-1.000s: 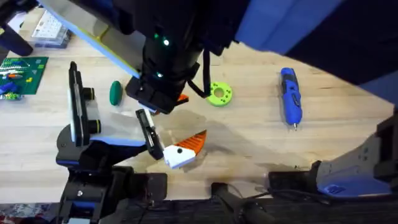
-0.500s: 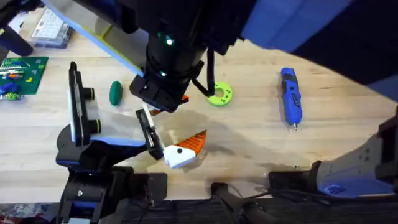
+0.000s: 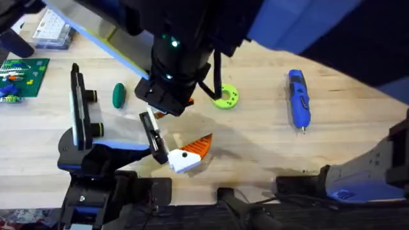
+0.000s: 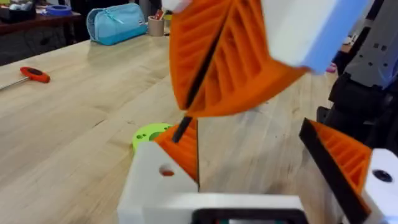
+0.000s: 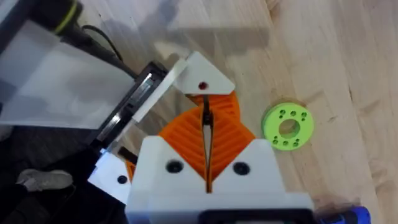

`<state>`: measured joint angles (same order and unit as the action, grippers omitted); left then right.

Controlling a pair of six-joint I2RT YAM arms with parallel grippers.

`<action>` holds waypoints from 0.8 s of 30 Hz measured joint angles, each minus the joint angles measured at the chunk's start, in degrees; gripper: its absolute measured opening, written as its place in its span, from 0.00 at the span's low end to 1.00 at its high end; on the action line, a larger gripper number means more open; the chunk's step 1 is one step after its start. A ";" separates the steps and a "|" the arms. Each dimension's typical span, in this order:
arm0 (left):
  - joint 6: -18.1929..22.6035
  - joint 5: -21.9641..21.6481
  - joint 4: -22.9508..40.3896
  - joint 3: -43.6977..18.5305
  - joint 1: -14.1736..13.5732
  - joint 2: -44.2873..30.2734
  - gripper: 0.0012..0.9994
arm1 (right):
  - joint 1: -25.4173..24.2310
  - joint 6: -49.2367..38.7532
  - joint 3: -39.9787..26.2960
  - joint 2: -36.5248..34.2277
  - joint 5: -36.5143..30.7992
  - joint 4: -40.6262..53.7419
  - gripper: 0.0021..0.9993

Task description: Pick up the gripper from the table and insert it into the empty holder that is missing its gripper. Then pick up a screw, insert it into the mounting hole, and use the screwdriver to tighten it. Finally, clean up the table by picking up the vegetable and placing it into the bucket.

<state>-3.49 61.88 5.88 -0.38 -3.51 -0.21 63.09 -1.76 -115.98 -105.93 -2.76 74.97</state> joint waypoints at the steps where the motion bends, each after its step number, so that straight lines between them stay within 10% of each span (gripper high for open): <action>1: 0.00 -0.01 -0.01 0.00 0.00 0.00 0.99 | 0.00 0.00 0.00 -0.01 0.00 0.08 0.01; 24: 0.00 0.00 -0.01 0.00 0.00 0.00 0.99 | 0.00 0.00 -0.02 -0.48 1.18 0.43 0.01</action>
<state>-3.49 61.88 5.87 -0.38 -3.51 -0.21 63.09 -1.76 -116.01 -106.41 -1.58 75.41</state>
